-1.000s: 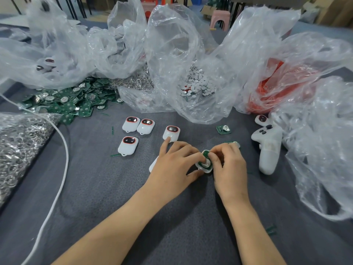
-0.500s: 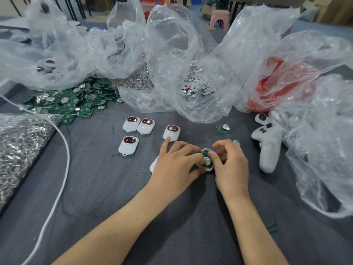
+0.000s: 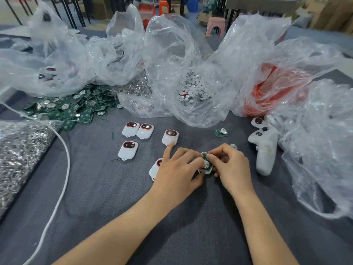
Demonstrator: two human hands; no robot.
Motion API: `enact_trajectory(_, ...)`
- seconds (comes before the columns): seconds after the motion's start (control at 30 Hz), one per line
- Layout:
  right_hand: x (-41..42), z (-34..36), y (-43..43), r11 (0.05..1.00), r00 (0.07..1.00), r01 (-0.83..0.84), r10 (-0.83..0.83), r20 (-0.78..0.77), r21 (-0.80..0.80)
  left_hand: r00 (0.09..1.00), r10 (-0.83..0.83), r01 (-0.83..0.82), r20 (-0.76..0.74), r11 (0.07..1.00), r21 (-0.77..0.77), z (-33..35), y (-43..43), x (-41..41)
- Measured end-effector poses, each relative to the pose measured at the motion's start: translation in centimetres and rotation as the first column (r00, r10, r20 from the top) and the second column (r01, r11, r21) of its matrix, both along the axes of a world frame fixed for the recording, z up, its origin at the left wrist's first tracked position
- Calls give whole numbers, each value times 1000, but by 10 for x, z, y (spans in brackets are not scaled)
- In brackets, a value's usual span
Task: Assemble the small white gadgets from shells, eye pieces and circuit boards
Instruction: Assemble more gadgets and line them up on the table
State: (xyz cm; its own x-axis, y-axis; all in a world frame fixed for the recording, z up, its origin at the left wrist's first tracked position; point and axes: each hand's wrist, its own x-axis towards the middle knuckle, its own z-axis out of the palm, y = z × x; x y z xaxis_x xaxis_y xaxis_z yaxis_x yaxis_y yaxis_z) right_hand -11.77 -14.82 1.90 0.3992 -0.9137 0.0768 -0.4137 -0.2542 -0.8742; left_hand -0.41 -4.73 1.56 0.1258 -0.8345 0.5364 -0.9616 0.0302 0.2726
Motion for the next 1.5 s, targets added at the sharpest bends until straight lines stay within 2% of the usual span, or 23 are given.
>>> enact_trajectory(0.43,-2,2,5,999,999,-41,41,-8,23,999,26,-24,-40,998,52,-1,2,1)
enact_trajectory(0.63,4,-2,17,982,998,-40,49,46,-185,992,16,-5,-122,996,92,0,1,7)
enact_trajectory(0.83,11,-3,19,974,991,-108,121,53,-199,977,39,-33,-210,999,31,7,3,17)
enact_trajectory(0.97,15,-3,25,947,984,-175,161,-74,-269,931,150,-174,-334,984,-44,11,1,44)
enact_trajectory(1.1,17,1,29,935,974,-202,159,-164,-293,873,294,-317,-389,948,5,9,2,64)
enact_trajectory(1.33,14,2,31,953,975,-189,153,-161,-237,851,319,-334,-417,942,39,4,4,65)
enact_trajectory(1.43,14,-3,26,969,985,-101,65,-158,-226,837,316,-342,-446,939,23,8,6,61)
enact_trajectory(1.5,15,-6,23,965,980,-63,12,-199,-255,878,293,-304,-379,952,30,11,1,51)
